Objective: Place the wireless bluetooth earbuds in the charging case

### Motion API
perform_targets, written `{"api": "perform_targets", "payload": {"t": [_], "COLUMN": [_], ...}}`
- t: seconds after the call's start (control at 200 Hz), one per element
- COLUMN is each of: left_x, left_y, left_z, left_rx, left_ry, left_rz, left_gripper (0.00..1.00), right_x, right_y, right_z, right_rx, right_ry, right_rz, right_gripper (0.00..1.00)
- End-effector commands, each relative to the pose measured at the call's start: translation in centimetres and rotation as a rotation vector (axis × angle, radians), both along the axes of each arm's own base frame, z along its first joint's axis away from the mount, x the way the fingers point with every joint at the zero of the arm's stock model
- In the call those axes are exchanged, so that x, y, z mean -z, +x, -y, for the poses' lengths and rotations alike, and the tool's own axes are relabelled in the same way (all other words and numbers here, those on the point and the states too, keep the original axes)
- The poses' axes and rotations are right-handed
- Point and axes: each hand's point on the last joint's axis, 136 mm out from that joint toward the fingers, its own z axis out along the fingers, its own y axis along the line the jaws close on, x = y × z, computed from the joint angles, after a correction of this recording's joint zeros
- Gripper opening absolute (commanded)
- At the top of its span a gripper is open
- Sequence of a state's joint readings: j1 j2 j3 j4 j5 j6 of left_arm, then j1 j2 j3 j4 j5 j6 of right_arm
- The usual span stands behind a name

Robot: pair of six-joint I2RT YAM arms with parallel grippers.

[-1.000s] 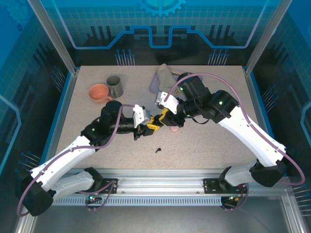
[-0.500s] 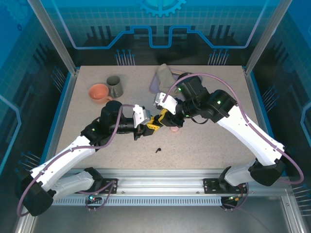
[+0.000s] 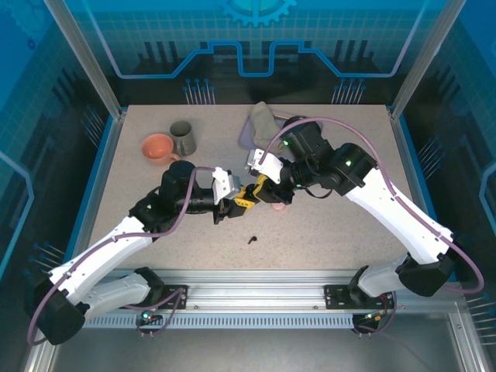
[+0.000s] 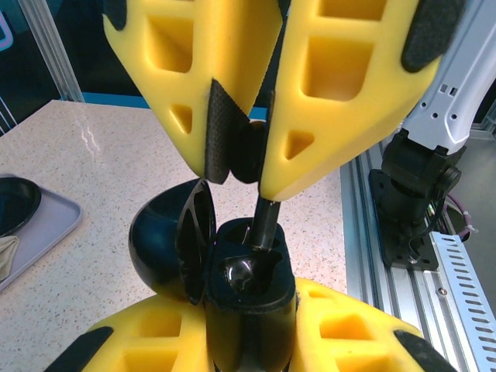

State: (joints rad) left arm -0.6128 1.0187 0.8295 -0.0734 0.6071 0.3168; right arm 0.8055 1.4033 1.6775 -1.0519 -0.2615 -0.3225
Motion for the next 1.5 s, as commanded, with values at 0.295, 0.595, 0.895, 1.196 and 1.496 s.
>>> {"api": "perform_targets", "payload": {"t": [0.295, 0.595, 0.895, 1.196, 1.496], "left_x": [-1.7, -1.7, -1.7, -1.7, -1.8], "left_y": [-0.3, -0.2, -0.3, -0.3, -0.2], "left_z": [0.5, 0.5, 0.5, 0.6, 0.7], "left_rx": [0.028, 0.026, 0.028, 0.03, 0.028], "left_ry": [-0.025, -0.024, -0.024, -0.026, -0.033], "left_rz": [0.038, 0.038, 0.039, 0.035, 0.036], "left_gripper": [0.0, 0.0, 0.0, 0.0, 0.0], "right_x": [0.9, 1.0, 1.4, 1.6, 1.2], "right_y": [-0.6, -0.7, -0.6, -0.4, -0.7], "right_z": [-0.2, -0.3, -0.6, -1.0, -1.5], "right_rx": [-0.029, -0.031, -0.036, -0.035, -0.043], "right_ry": [-0.037, -0.037, -0.05, -0.047, -0.011], "right_rz": [-0.02, -0.026, -0.031, -0.04, -0.055], "right_gripper": [0.21, 0.2, 0.2, 0.2, 0.21]}}
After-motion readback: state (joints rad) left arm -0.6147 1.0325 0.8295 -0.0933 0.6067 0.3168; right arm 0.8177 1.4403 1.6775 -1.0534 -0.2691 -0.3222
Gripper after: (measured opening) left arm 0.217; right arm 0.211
